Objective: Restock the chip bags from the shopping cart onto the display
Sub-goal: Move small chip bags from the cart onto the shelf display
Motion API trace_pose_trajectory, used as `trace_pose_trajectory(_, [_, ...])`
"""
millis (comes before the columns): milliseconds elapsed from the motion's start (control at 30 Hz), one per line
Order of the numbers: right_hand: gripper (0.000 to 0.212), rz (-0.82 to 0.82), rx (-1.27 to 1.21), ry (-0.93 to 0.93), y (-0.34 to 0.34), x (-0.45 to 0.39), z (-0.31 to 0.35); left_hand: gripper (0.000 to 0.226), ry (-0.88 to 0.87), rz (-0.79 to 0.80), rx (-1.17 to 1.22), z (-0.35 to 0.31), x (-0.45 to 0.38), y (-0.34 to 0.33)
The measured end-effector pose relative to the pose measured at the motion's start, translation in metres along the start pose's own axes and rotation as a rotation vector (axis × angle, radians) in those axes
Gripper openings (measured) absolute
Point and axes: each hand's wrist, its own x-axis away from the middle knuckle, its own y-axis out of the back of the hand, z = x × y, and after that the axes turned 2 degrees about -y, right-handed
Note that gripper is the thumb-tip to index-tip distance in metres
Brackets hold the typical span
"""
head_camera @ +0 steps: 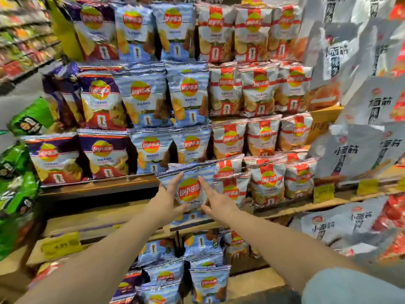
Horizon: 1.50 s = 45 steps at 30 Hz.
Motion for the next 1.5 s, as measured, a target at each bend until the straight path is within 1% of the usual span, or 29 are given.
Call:
trace_pose_trajectory(167, [0.083, 0.065, -0.101, 0.009, -0.018, -0.043, -0.019, 0.091, 0.055, 0.074, -0.013, 0.023, -0.036, -0.019])
trace_pose_trajectory(300, [0.081, 0.128, -0.036, -0.017, -0.037, -0.068, -0.028, 0.094, 0.064, 0.145, 0.008, 0.037, -0.061, -0.028])
trace_pose_trajectory(467, [0.076, 0.176, 0.03, -0.041, -0.053, -0.09, -0.041, 0.096, 0.052, 0.131, 0.064, 0.047, -0.084, -0.047])
trace_pose_trajectory(567, [0.075, 0.189, -0.01, -0.026, -0.053, -0.097, -0.049, 0.095, 0.07, 0.109, 0.072, 0.05, -0.093, -0.055])
trace_pose_trajectory(700, [0.074, 0.167, -0.044, -0.013, -0.055, -0.103, -0.051, 0.088, 0.11, 0.074, 0.168, 0.054, -0.098, -0.061])
trace_pose_trajectory(1067, [0.073, 0.188, -0.09, 0.019, -0.068, -0.099, -0.055, 0.087, 0.117, 0.016, 0.031, 0.062, -0.088, -0.071])
trace_pose_trajectory(1200, [0.075, 0.204, -0.075, 0.022, -0.071, -0.099, -0.059, 0.088, 0.117, 0.038, 0.033, 0.062, -0.086, -0.075])
trace_pose_trajectory(1333, [0.08, 0.246, -0.096, 0.019, -0.08, -0.098, -0.059, 0.093, 0.153, 0.075, 0.025, 0.068, -0.08, -0.081])
trace_pose_trajectory(1433, [0.079, 0.237, -0.092, 0.003, -0.085, -0.094, -0.058, 0.091, 0.191, 0.037, 0.009, 0.07, -0.078, -0.081])
trace_pose_trajectory(1500, [0.077, 0.221, -0.063, -0.001, -0.086, -0.089, -0.055, 0.09, 0.206, -0.034, -0.072, 0.071, -0.076, -0.078])
